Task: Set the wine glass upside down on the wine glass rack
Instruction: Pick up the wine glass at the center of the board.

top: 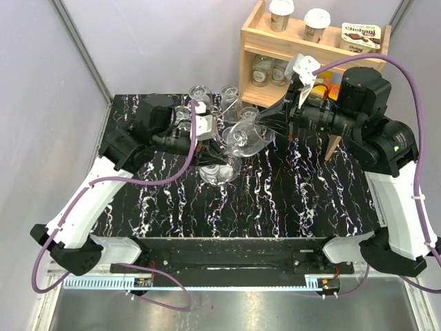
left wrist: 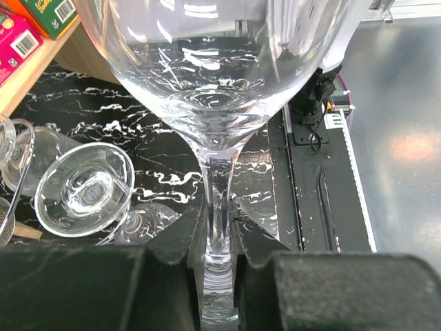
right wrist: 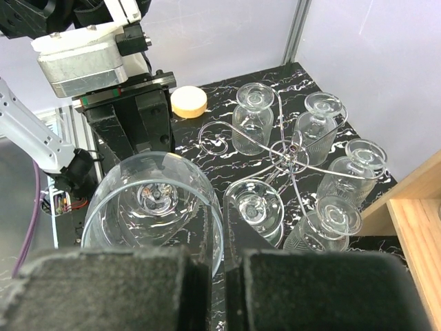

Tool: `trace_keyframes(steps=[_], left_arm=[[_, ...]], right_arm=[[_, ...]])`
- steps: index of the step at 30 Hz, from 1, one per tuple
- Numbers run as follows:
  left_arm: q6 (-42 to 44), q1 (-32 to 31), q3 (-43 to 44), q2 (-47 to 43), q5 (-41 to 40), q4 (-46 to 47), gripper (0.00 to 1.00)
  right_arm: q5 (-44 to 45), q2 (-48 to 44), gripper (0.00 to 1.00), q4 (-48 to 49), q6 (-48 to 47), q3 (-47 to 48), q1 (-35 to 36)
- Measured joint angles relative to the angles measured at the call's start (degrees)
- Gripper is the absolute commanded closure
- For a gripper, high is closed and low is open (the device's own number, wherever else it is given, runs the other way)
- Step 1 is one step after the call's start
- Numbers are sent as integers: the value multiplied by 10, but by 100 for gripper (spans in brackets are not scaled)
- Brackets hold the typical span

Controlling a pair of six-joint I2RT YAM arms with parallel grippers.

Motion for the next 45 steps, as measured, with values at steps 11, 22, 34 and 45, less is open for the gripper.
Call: trace_keyframes(steps=[11, 22, 34, 45], left_arm=[[77, -2, 23, -20, -116, -93, 100], [150, 0, 107, -58, -195, -173, 100], [276, 0, 183, -27, -321, -289, 100], [412, -32, 194, -23, -458, -309, 100]], right_arm=[[12, -37, 49, 19, -12, -73, 0], [9, -45, 15, 8, -28, -48, 0], [-51, -21, 4, -22, -46, -11, 0], [-82, 18, 6, -30, -33, -4, 0]])
